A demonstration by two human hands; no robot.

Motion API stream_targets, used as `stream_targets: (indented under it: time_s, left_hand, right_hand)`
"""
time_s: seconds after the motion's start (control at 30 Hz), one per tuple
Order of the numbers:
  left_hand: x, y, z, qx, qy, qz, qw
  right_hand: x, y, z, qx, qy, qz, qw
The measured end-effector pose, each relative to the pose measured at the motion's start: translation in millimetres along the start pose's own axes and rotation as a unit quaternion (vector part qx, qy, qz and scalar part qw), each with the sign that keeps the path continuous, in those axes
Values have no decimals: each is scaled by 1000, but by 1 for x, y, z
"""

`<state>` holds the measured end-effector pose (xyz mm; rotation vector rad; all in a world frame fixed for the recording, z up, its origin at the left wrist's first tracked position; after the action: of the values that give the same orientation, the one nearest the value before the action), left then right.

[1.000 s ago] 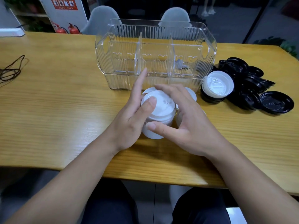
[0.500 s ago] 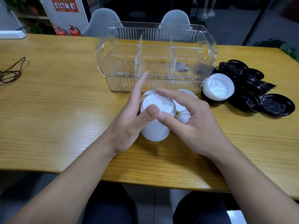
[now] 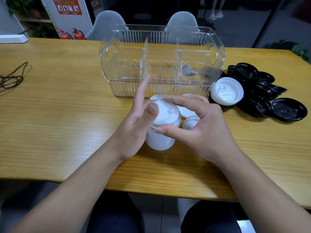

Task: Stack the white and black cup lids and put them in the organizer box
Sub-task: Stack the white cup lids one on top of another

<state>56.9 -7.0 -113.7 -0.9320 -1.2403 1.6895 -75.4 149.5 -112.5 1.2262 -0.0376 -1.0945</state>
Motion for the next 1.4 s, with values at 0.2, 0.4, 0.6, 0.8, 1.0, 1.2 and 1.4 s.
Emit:
stream_targets:
  time_s: [0.2, 0.4, 0.6, 0.8, 1.0, 1.2, 1.4]
  left_hand:
    - [-7, 8, -2, -24, 47, 32, 998]
    - [-5, 13, 0, -27, 18, 67, 997]
    - [-5, 14, -1, -25, 9, 82, 996]
    - [-2, 13, -1, -31, -2, 77, 997]
    - [-5, 13, -1, -43, -5, 96, 994]
    - [-8, 16, 0, -45, 11, 100, 994]
    - [-6, 14, -1, -7, 11, 135, 991]
  right_hand:
    - [-11, 0, 5, 35, 52, 72, 995]
    - [-10, -5, 6, 41, 33, 66, 996]
    - [-4, -7, 5, 29, -3, 22, 999]
    - [-1, 0, 2, 12, -51, -40, 998]
    - [-6, -1, 5, 30, 4, 56, 998]
    - [-11, -3, 8, 27, 61, 98, 993]
    - [-8, -6, 7, 18, 55, 95, 994]
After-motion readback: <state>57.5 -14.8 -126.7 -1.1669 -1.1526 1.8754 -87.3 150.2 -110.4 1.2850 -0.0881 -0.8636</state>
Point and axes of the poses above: each hand's wrist, its own z-axis towards the middle knuckle, its own x-axis out of the palm, y = z × x, the point moved 1 cm from there along z, towards the middle knuckle, and after that the axes turned 3 degrees about x, right-handed, at the moved point
